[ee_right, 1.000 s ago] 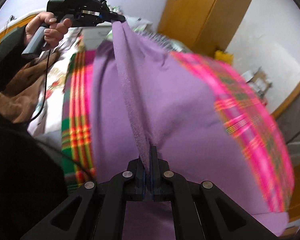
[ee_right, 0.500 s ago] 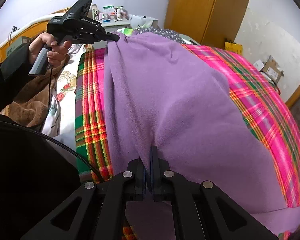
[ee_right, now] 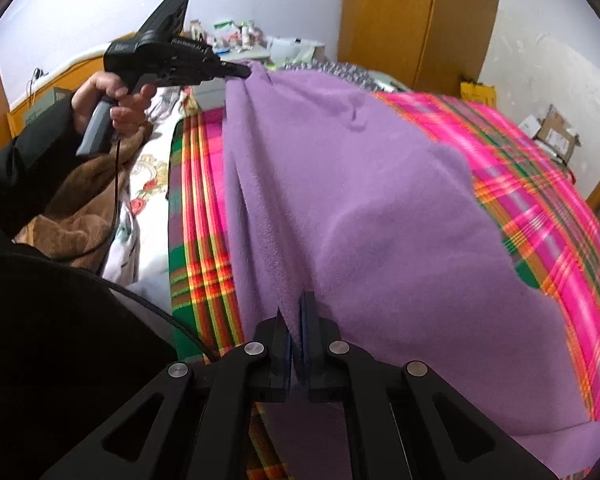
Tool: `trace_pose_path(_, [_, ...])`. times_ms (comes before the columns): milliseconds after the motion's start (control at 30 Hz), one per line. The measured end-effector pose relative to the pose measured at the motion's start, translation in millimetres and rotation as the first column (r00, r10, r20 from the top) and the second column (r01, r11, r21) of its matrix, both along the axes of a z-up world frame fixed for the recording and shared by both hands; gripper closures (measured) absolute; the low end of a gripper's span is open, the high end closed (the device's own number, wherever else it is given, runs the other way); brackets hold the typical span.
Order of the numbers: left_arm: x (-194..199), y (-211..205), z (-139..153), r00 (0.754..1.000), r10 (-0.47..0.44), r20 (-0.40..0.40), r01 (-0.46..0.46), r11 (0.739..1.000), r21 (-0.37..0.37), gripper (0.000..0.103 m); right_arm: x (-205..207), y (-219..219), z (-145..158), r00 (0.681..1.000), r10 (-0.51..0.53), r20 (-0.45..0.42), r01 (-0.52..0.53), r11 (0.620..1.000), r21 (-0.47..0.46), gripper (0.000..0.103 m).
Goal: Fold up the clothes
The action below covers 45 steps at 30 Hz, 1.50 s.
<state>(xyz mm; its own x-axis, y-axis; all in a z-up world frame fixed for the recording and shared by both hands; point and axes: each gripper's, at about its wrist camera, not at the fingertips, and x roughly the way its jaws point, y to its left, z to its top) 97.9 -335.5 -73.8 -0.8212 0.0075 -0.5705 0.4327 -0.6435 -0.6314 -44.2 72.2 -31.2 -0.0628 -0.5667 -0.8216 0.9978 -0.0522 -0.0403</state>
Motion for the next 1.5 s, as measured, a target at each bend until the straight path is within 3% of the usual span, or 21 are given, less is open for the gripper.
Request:
trace_pose_path(167, [10,-1,-13,1.000,-0.009,0.021,0.008,0.999,0.051,0.097,-5,3,2,0.999,0.005,0.047,-0.005,1.000,0.001,0.085])
trace_pose_path(367, [30,-2,1,0.999,0.015,0.033,-0.015,1.000,0.007,0.096,-12,19,28,0.994,0.023,0.110,-0.012,0.995,-0.100,0.079])
trace_pose_path(500, [34,0,18,0.998,0.054,0.013,-0.053,0.998,-0.031,0.096,-39,30,46,0.981,-0.095,0.169,0.131,0.967,-0.216,0.076])
trace_pose_path(633, [9,15,37,0.999,-0.013,-0.038,0.010,0.998,-0.066,0.096,-87,32,51,0.921,-0.299,0.249,0.356,0.907,-0.227,0.067])
trace_pose_path(767, [-35,37,45,0.991,-0.128,-0.037,0.123,0.985,-0.117,0.096,-141,29,42,0.838,-0.399,0.373,0.486,0.856,-0.174,0.064])
trace_pose_path(867, [-64,44,37,0.985,-0.171,-0.003,0.169,0.977,-0.131,0.096,-171,19,26,0.792,-0.415,0.447,0.505,0.858,-0.097,0.064])
trace_pose_path(1000, [-81,40,16,0.983,-0.170,0.066,0.177,0.978,-0.112,0.096,-181,4,6,0.780,-0.361,0.511,0.435,0.900,-0.029,0.065])
trace_pose_path(1067, [-82,36,4,0.982,-0.163,0.091,0.171,0.981,-0.093,0.096,-178,0,1,0.786,-0.343,0.514,0.412,0.911,-0.022,0.097])
trace_pose_path(1167, [-77,34,-4,0.983,-0.160,0.095,0.168,0.982,-0.082,0.098,-179,12,3,0.779,-0.364,0.510,0.455,0.888,-0.062,0.098])
trace_pose_path(1300, [-71,33,-7,0.983,-0.163,0.088,0.171,0.982,-0.081,0.100,-189,38,-3,0.722,-0.431,0.541,0.535,0.843,-0.043,0.098])
trace_pose_path(1400, [-71,33,-7,0.982,-0.167,0.092,0.175,0.981,-0.085,0.100,-183,41,-5,0.727,-0.420,0.543,0.507,0.862,-0.013,0.095])
trace_pose_path(1500, [-72,34,-3,0.982,-0.160,0.104,0.170,0.981,-0.096,0.100,-183,40,10,0.750,-0.406,0.522,0.506,0.860,-0.058,0.091])
